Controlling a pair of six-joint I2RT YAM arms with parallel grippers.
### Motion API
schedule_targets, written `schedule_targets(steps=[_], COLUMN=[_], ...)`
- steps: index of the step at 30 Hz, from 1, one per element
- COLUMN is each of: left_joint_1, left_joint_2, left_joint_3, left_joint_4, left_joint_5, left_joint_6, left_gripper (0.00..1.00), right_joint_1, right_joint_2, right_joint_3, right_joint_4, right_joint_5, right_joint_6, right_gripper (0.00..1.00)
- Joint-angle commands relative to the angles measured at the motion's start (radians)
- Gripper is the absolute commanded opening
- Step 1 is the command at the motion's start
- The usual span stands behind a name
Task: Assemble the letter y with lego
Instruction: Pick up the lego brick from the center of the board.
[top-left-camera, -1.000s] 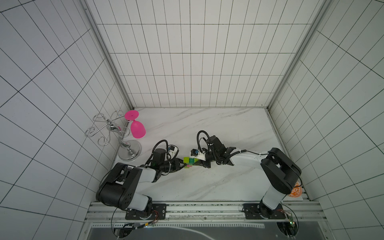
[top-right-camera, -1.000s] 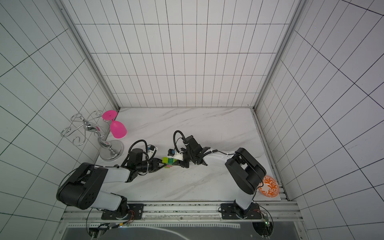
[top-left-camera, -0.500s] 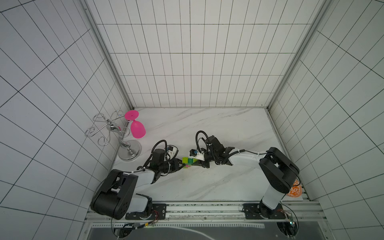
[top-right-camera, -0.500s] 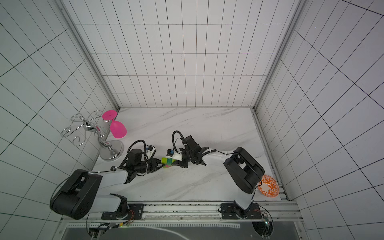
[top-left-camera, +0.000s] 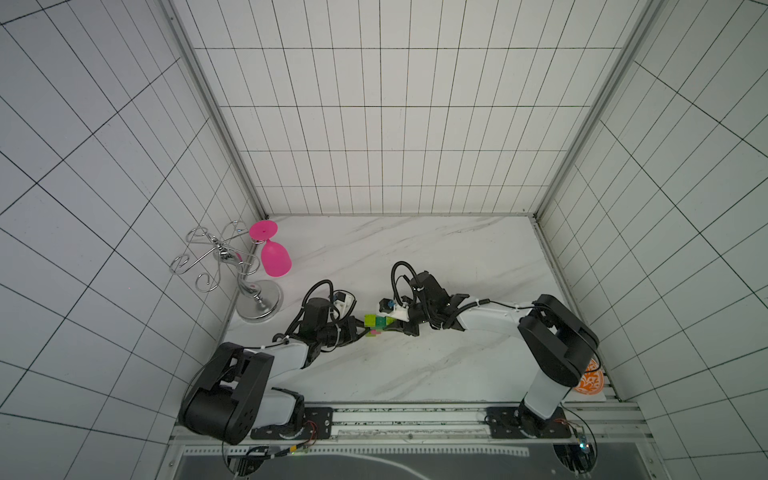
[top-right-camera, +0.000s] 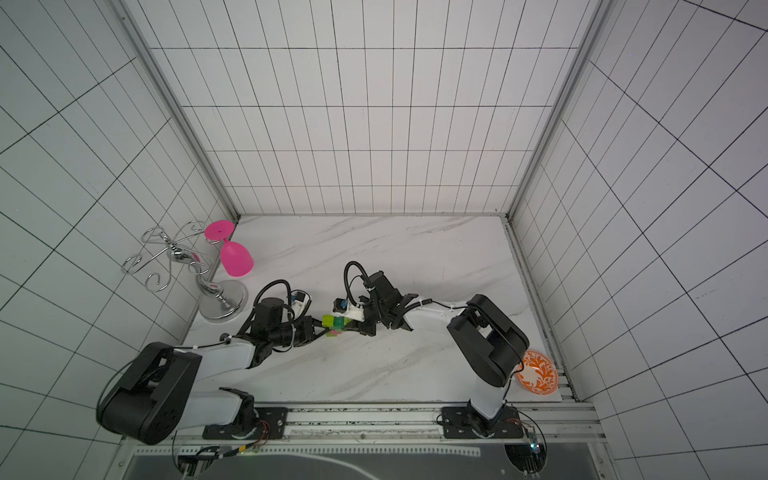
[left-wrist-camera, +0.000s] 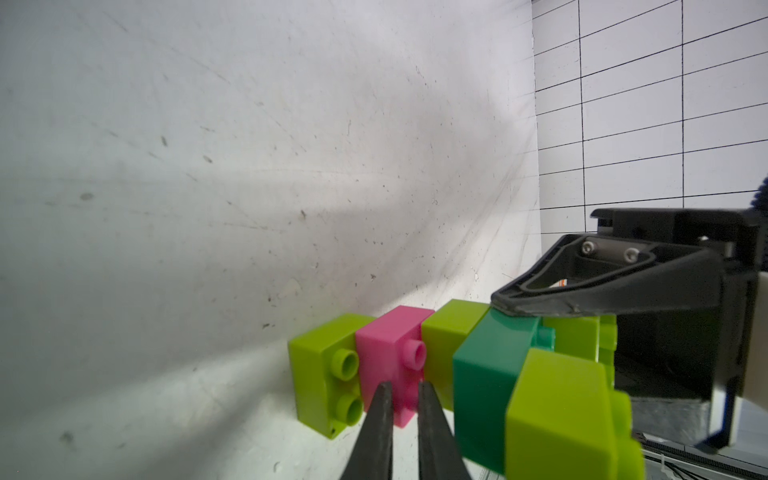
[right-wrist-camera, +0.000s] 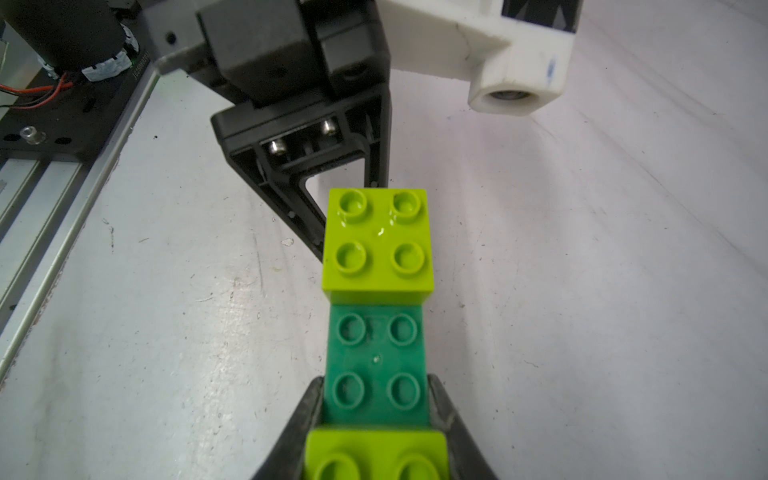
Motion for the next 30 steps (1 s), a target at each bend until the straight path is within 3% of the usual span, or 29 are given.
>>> schedule_targets(steps=[1,16,30], left_joint_1=[0.005,0.006,0.008], left_joint_2=[0.011,-0.048,-0.071], left_joint_3=[-0.028,-0.024,-0.030], left_joint_4=[-0.108,-0.161,-0.156], left_joint_5=[-0.073,-0.111,-0.119], left_joint_6=[0.009,0.010,0.005], left_gripper=[0.13,0.17,0.30], right_joint_1=[0.021,0.021,0.021], right_joint_2=[0.045,0.037,0.052], right_joint_3=[0.019,0.021,0.042], right_joint_4=[-0.129,-0.131,-0.157], right_joint_5=[0.048,0.065,0.073], right_joint_6=[-0.025,-0.027,-0.027], right_gripper=[0.17,0.17,0.16])
